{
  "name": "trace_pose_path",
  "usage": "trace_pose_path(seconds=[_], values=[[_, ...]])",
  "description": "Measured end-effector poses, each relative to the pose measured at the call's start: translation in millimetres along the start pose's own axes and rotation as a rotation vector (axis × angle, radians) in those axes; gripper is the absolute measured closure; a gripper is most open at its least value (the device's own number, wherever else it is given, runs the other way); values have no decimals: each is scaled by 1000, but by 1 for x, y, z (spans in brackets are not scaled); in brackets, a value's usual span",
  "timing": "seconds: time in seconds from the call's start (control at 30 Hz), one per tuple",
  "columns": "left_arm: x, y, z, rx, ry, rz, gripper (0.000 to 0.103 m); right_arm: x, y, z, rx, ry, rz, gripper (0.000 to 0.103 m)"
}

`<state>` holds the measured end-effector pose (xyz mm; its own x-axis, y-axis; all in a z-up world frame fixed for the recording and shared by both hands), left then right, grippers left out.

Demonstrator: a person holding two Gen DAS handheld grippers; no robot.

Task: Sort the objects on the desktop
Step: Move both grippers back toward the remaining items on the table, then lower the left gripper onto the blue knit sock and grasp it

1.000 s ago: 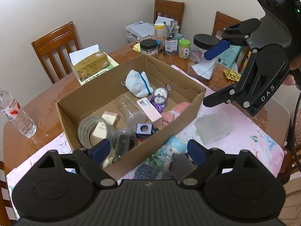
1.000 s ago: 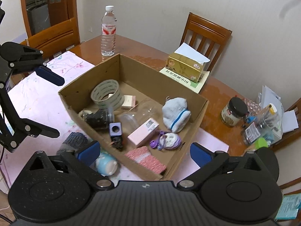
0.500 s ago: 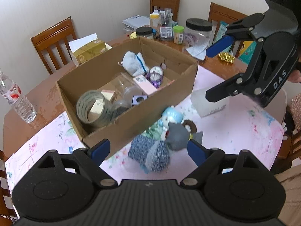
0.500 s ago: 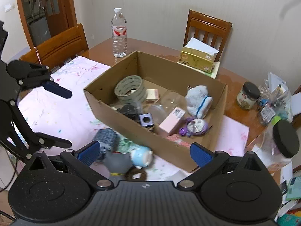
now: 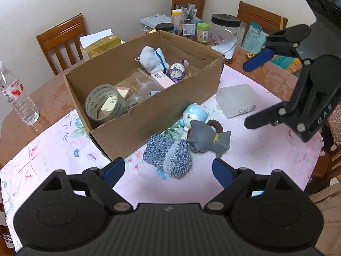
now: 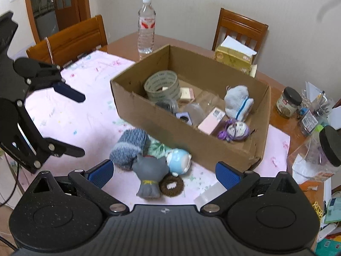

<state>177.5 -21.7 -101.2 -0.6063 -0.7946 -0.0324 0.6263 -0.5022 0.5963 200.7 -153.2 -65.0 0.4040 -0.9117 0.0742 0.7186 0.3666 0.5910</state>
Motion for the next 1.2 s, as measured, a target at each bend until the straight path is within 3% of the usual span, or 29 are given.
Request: trace_pose_path(seconds=[0.37,0.8,1.2], values=[[-7,-10,-39,-7,5,-10,13,-5,-43,-9,-11,-72,-52,0],[-9,-8,-80,-41,-79,-101,13,41,-77,-19,-10,-179,-339,0],[-12,-11,-110,-55,-141,-116,13,65,-83,-32,-12,-200,-452,0]])
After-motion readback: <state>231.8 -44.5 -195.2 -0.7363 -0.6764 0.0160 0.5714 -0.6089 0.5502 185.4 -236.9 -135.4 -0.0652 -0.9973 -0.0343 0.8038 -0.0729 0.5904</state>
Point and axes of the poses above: each gripper's, at about its wrist camera, not at the fingertips, and z roughly against the way its jaws point, x to its right, y to its top, the point moved 6 cm from there along -z, roughly the way its jaws point, and after that the axes turned 3 degrees about z, right-handed, at the moved point
